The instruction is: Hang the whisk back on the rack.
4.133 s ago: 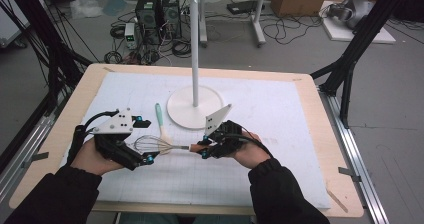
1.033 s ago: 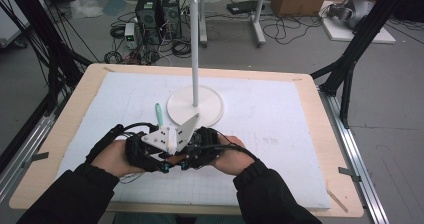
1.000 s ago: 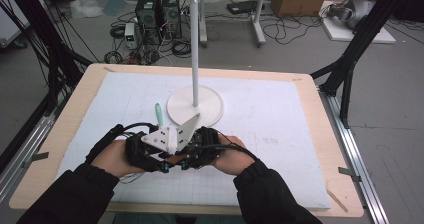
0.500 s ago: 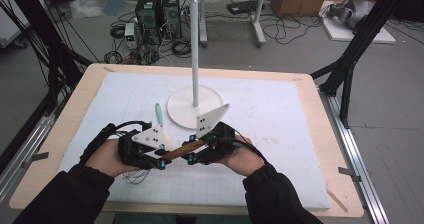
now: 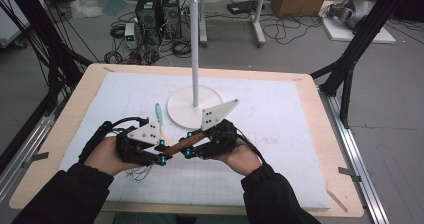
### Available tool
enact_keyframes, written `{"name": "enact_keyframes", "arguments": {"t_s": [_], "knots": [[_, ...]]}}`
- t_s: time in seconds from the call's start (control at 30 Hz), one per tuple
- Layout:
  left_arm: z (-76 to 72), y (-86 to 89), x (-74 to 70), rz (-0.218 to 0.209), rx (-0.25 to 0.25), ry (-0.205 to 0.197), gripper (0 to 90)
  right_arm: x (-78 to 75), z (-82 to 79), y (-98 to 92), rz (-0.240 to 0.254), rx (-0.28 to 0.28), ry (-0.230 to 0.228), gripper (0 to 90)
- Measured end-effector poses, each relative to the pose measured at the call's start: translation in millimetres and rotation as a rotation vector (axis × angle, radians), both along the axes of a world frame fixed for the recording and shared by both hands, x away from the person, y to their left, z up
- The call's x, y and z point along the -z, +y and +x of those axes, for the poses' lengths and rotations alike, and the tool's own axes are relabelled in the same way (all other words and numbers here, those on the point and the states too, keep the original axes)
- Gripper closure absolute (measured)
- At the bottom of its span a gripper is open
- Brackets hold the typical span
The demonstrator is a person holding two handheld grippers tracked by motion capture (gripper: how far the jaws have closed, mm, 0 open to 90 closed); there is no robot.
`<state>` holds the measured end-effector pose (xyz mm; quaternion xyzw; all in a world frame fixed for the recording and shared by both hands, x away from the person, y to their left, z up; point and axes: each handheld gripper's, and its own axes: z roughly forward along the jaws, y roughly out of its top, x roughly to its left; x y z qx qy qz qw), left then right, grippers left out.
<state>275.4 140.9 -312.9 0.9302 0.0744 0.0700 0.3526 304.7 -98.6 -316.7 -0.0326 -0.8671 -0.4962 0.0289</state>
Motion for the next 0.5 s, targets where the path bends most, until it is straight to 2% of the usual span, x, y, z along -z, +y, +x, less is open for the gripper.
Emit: {"name": "enact_keyframes", "arguments": {"t_s": [0.2, 0.3, 0.4, 0.5], "knots": [[0.7, 0.3, -1.3, -0.002, 0.005, -0.003, 73.2, -0.4, 2.2, 0.1, 0.029, -0.003, 0.014, 71.2], [0.7, 1.3, -1.9, -0.030, -0.002, 0.003, 73.2, -1.3, 3.4, -0.6, 0.048, 0.002, 0.053, 71.8], [1.1, 2.7, -4.7, -0.056, -0.008, 0.004, 73.2, -4.3, 4.1, -1.4, 0.079, 0.008, 0.055, 72.0], [1.1, 2.4, -6.5, -0.067, -0.009, 0.008, 73.0, -8.4, 3.6, -1.6, 0.084, 0.006, 0.040, 72.1]]}}
